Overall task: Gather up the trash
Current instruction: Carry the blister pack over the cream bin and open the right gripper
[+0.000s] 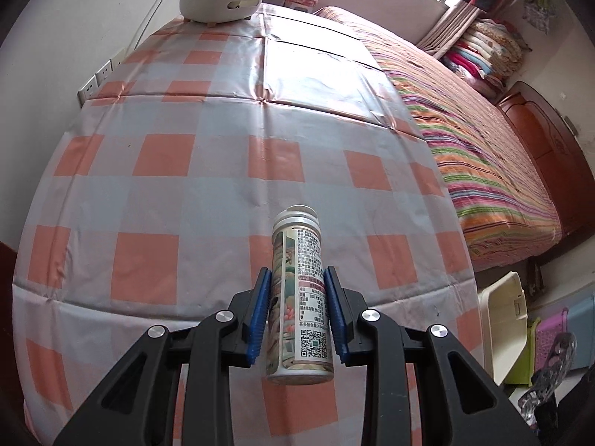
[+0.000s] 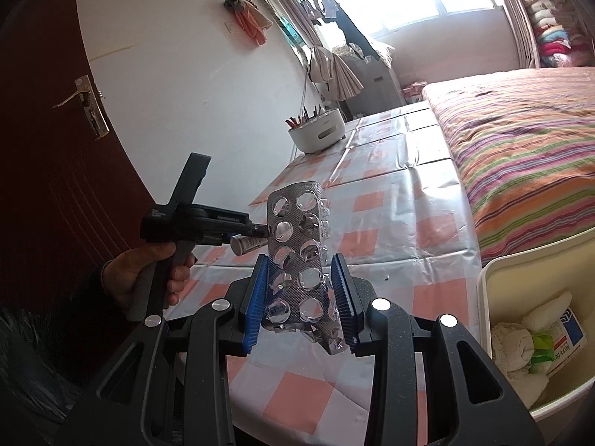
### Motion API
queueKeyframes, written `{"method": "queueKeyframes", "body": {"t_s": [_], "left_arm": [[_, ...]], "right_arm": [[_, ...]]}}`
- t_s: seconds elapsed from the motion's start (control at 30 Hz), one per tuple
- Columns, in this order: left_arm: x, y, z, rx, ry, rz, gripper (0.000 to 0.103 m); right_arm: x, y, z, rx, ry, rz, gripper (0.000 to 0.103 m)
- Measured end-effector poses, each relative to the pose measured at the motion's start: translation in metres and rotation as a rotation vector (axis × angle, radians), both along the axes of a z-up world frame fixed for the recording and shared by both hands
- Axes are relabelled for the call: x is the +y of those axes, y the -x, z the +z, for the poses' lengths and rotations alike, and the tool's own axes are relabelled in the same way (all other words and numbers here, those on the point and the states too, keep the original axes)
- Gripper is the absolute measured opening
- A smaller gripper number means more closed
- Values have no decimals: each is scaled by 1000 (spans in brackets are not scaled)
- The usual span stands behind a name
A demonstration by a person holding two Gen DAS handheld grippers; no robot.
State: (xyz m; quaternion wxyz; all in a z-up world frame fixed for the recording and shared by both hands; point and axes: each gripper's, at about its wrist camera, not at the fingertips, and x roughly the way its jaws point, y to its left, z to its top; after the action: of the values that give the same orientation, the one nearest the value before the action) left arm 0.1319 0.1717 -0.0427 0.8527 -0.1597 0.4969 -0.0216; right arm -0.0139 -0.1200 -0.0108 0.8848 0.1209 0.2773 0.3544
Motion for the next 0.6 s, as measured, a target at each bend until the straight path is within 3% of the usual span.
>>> {"method": "queueKeyframes", "body": {"t_s": [0.37, 0.6], "left_arm": [[-38, 47, 17, -99, -5, -108, 28], [-68, 62, 26, -140, 56, -187, 28]], "right_arm": [[-26, 6, -9, -6, 24, -132, 34], [-59, 4, -16, 6, 35, -253, 34]]}}
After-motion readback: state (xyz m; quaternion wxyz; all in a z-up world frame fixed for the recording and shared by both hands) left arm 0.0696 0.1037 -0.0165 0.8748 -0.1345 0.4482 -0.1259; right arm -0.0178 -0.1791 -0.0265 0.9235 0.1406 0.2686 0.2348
